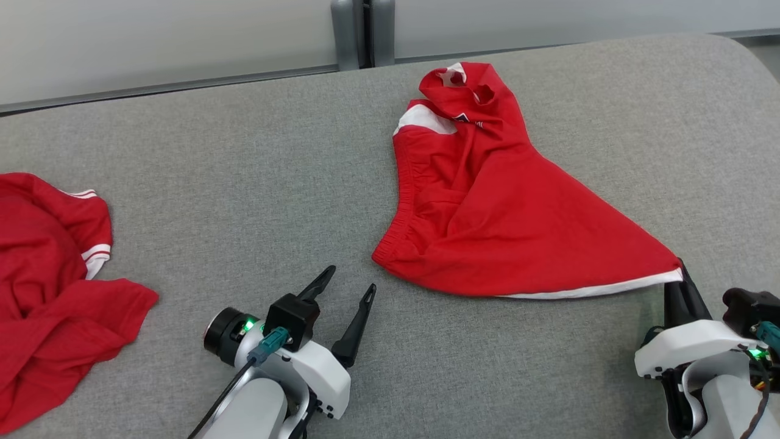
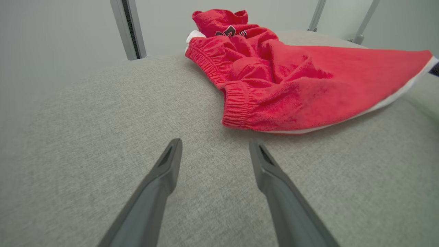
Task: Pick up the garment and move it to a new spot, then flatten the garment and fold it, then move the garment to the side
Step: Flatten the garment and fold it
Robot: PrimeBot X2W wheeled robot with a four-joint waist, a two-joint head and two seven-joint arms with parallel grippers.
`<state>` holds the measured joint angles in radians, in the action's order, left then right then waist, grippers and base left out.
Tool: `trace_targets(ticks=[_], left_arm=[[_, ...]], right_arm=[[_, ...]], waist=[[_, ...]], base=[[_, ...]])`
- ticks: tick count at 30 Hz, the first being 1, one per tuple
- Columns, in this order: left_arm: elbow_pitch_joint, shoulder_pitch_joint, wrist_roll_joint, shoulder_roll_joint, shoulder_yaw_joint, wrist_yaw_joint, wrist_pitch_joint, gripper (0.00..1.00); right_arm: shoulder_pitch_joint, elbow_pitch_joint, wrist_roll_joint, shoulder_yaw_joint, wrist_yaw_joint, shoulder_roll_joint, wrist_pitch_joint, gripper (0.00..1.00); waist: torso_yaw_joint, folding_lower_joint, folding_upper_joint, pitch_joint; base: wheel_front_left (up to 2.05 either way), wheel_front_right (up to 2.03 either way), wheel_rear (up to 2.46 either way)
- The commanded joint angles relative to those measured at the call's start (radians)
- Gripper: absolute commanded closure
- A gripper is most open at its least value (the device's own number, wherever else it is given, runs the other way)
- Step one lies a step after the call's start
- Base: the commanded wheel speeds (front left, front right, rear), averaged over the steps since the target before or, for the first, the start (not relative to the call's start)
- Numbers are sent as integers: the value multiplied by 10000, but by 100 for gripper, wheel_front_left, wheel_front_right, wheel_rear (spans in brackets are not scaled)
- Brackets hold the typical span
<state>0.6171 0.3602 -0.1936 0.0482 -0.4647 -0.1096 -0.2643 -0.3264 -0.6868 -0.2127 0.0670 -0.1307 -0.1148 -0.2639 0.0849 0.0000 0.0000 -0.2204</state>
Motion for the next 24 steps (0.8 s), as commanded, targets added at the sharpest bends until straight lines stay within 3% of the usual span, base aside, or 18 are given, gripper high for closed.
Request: trace_targets(ticks=[1, 9, 20, 22, 24], left_arm=[[99, 271, 126, 48, -99, -48, -3, 0], [843, 1364, 378, 50, -1142, -184, -3, 0], [828, 1835, 106, 44, -1345, -190, -2, 0], [715, 1817, 76, 42, -1415, -200, -3, 100], [592, 1810, 69, 41, -1483, -209, -3, 100]], right_arm=[[-188, -52, -53, 12, -2, -28, -10, 100], [-758, -236, -126, -164, -2, 5, -10, 100], [-833, -270, -162, -318, -2, -81, -10, 100], [-843, -275, -161, -320, -2, -63, -10, 100], [-843, -281, -154, -325, -2, -48, -11, 100]], waist=[[92, 0, 0, -175], [317, 0, 0, -805], [459, 0, 0, -971], [454, 0, 0, -971], [433, 0, 0, -960]], base=[[0, 0, 0], [0, 0, 0], [0, 0, 0], [0, 0, 0], [0, 0, 0]])
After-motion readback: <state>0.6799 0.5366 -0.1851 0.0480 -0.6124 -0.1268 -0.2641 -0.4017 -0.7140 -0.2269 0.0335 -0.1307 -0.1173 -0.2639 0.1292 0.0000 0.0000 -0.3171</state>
